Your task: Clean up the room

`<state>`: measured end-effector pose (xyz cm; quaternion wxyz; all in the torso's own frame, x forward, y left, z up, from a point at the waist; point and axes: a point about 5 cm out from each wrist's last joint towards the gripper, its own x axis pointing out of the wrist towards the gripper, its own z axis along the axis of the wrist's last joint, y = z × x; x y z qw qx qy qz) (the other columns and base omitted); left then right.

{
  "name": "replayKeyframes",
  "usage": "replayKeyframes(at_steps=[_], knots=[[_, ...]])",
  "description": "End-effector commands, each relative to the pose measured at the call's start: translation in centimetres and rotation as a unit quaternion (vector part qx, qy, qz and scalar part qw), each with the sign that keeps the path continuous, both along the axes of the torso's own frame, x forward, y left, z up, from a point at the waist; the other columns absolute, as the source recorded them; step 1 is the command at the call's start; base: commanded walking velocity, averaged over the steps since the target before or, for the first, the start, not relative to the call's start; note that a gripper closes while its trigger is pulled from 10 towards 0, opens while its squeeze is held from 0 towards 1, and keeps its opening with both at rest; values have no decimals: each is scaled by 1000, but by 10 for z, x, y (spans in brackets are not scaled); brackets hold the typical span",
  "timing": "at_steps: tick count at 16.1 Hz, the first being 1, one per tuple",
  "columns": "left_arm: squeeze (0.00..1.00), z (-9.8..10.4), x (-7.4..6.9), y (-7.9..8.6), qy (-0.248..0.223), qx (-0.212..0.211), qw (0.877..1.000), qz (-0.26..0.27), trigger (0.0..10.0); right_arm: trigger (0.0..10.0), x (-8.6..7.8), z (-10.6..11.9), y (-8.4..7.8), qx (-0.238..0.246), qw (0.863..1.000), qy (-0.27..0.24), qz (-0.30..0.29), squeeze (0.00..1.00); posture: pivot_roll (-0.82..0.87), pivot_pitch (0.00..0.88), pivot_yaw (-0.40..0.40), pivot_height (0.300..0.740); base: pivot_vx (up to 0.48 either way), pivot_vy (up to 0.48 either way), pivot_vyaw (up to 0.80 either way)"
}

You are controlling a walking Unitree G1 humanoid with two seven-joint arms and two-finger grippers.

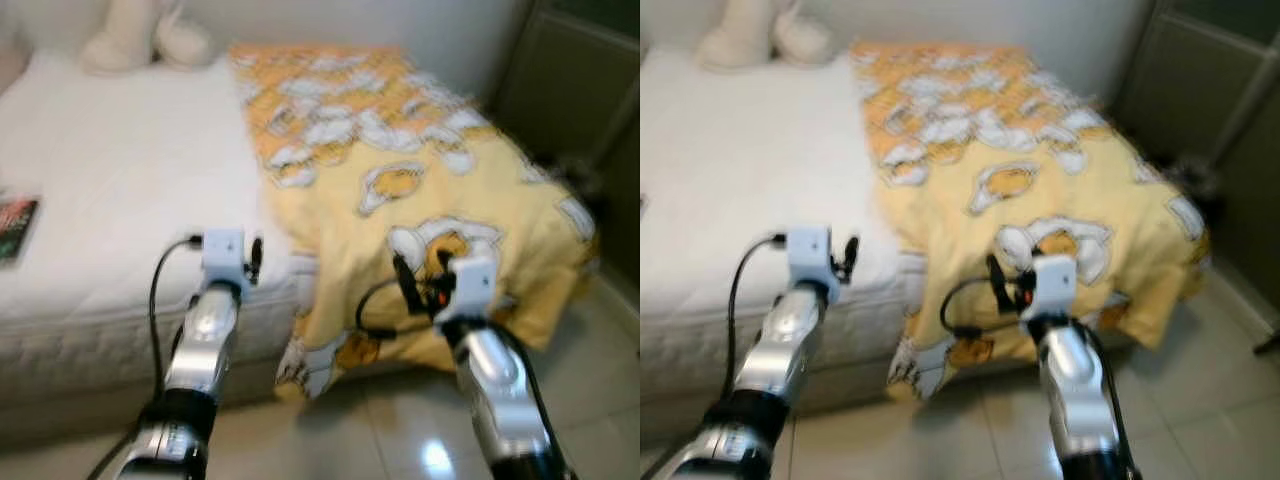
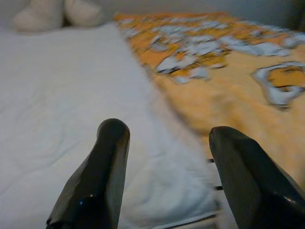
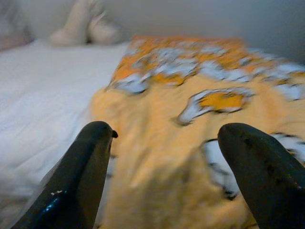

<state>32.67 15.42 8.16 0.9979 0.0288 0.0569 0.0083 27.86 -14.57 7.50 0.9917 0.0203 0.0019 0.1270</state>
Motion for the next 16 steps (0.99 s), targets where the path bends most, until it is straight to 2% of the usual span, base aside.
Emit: replayKeyframes(at_steps=[1, 3, 6, 8, 9, 11, 12, 14, 16], knots=[[0, 3, 4, 0, -3, -5, 1000, 7, 10000, 10000, 1, 4, -2, -3, 1000, -9, 0, 0, -42, 0, -38, 740, 480, 0, 0], [0, 2, 4, 0, -1, -5, 1000, 5, 10000, 10000, 1, 3, -2, -7, 1000, -7, 3, 0, -41, 0, -38, 740, 480, 0, 0], [0, 0, 4, -3, 2, -1, 1000, -6, 10000, 10000, 1, 2, -5, -8, 1000, -6, -3, 0, -35, 0, -40, 740, 480, 0, 767], [0, -1, 4, -6, 5, -2, 1000, -18, 10000, 10000, 0, 1, -7, -8, 1000, -2, -8, 0, -35, 0, -43, 740, 480, 0, 278], [0, -4, 3, -12, 13, -7, 999, -37, 10000, 10000, -2, 2, -8, -8, 1000, -3, -6, 0, -36, 0, -47, 740, 480, 0, 0], [0, -12, 3, -20, 44, -10, 997, -66, 10000, 10000, -5, 2, -10, -10, 1000, -3, -8, 0, -45, 0, -59, 740, 0, 0, 0], [0, -20, 2, -28, 70, -35, 993, -93, 10000, 10000, -7, 3, -12, -8, 1000, -4, -17, 0, -53, 0, -70, 740, 0, 0, 0], [0, -30, 1, -28, 91, -69, 988, -108, 10000, 10000, -15, -1, -21, -3, 999, 2, -54, 0, -66, 0, -78, 740, 0, 0, 0], [0, -39, -5, -33, 115, -72, 982, -133, 10000, 10000, -23, -8, -23, -10, 998, 14, -64, 0, -71, 14, -74, 740, 0, 0, 0]])
